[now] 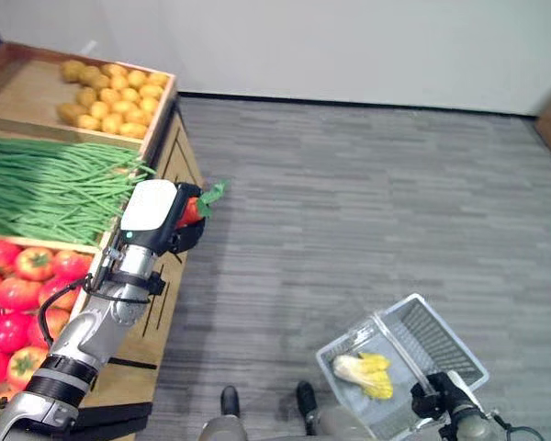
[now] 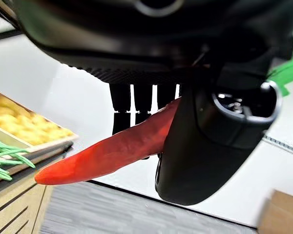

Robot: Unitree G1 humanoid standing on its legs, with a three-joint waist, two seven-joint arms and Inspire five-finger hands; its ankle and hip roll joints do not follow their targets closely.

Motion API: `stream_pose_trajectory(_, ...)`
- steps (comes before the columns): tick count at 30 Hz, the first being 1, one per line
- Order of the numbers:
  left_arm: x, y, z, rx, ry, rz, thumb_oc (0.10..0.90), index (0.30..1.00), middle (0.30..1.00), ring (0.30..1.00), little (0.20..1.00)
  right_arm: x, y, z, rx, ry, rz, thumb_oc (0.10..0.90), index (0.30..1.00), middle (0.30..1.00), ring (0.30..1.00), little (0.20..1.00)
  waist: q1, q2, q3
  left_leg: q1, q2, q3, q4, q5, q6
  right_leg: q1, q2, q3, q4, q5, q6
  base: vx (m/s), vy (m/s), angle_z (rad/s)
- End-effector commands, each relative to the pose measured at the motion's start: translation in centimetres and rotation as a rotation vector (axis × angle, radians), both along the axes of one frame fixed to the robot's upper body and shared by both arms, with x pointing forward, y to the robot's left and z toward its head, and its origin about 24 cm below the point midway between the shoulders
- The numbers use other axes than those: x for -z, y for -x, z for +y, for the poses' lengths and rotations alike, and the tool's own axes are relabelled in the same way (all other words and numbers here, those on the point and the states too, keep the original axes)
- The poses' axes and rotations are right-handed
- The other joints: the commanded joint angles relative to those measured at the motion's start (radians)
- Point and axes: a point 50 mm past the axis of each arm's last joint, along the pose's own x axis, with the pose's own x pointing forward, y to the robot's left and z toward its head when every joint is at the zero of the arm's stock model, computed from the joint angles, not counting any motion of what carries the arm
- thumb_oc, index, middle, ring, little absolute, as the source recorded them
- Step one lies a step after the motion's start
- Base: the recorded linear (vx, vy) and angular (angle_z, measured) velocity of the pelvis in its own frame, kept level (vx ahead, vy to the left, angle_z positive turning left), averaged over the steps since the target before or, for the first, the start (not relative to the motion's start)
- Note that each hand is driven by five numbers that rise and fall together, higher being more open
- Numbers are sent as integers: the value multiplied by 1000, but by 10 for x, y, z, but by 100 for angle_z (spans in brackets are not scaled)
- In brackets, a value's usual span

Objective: Get the vegetables into the basket

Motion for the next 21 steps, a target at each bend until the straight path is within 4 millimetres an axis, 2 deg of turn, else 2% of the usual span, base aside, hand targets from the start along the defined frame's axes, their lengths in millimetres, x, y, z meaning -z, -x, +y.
stream_pose_trajectory(1, -60, -9, -13, 91, 40, -261, 400, 300, 300, 300, 300, -21, -28, -21, -6, 91, -112, 400, 300, 300, 300, 300, 40, -24, -70, 17, 59, -6, 1, -12, -69, 10, -39, -30, 12, -10, 59, 54, 59, -3)
stream_pose_trajectory(5, -56, -8, -16, 112, 47, -233, 400, 300, 300, 300, 300, -21, -22, -28, 18, 118, -82, 400, 300, 300, 300, 300, 42, -27, -79, 29, 53, 2, 1, -26, -69, 24, -49, -28, -32, 17, 70, 26, 15, -3)
stream_pose_trajectory(6, -55, -8, -19, 132, 48, -218, 400, 300, 300, 300, 300, -26, -23, -37, 27, 156, -73, 400, 300, 300, 300, 300, 43, -27, -83, 33, 50, 8, 1, -32, -71, 29, -53, -25, -51, 28, 75, 5, 2, -4)
stream_pose_trajectory(7, -56, -8, -19, 133, 49, -218, 400, 300, 300, 300, 300, -26, -23, -37, 27, 156, -73, 400, 300, 300, 300, 300, 44, -27, -83, 33, 50, 9, 1, -32, -71, 29, -54, -24, -52, 29, 75, 6, -6, -6)
stream_pose_trajectory(10, -57, -9, -28, 179, 60, -206, 400, 300, 300, 300, 300, -38, -26, -57, 39, 231, -70, 400, 300, 300, 300, 300, 49, -28, -85, 42, 52, 10, 1, -33, -74, 39, -56, -32, -64, 38, 80, 0, -19, -5)
stream_pose_trajectory(11, -58, -10, -36, 223, 65, -197, 400, 300, 300, 300, 300, -50, -32, -69, 35, 280, -82, 400, 300, 300, 300, 300, 51, -31, -87, 43, 53, 7, 1, -34, -77, 46, -58, -40, -73, 42, 80, 0, 0, 0)
stream_pose_trajectory(14, -60, -10, -43, 260, 66, -198, 400, 300, 300, 300, 300, -62, -42, -79, 25, 319, -109, 400, 300, 300, 300, 300, 51, -30, -85, 44, 54, 5, 1, -35, -78, 51, -59, -45, -82, 47, 82, 0, 0, 0)
stream_pose_trajectory(15, -63, -10, -51, 303, 67, -196, 400, 300, 300, 300, 300, -76, -56, -86, -12, 364, -142, 400, 300, 300, 300, 300, 52, -29, -86, 44, 54, 4, 1, -35, -80, 55, -60, -50, -90, 53, 83, 0, 0, 0)
stream_pose_trajectory(16, -63, -10, -51, 303, 67, -196, 400, 300, 300, 300, 300, -76, -56, -86, -12, 364, -142, 400, 300, 300, 300, 300, 52, -29, -86, 45, 54, 4, 1, -35, -80, 55, -60, -51, -90, 53, 83, -23, -20, 3)
stream_pose_trajectory(17, -63, -10, -54, 322, 67, -194, 400, 300, 300, 300, 300, -85, -68, -88, -35, 383, -174, 400, 300, 300, 300, 300, 53, -30, -87, 44, 55, 5, 1, -35, -81, 55, -60, -51, -93, 56, 84, -25, -22, 5)
stream_pose_trajectory(18, -65, -9, -61, 359, 61, -193, 400, 300, 300, 300, 300, -101, -88, -89, -78, 415, -239, 400, 300, 300, 300, 300, 54, -29, -87, 44, 58, 8, 1, -35, -84, 56, -60, -52, -99, 62, 86, -36, -28, 4)
stream_pose_trajectory(21, -72, -5, -71, 423, 43, -206, 400, 300, 300, 300, 300, -131, -131, -75, -209, 450, -383, 400, 300, 300, 300, 300, 55, -28, -90, 43, 62, 14, 1, -34, -87, 53, -60, -52, -106, 73, 89, -12, -8, 0)
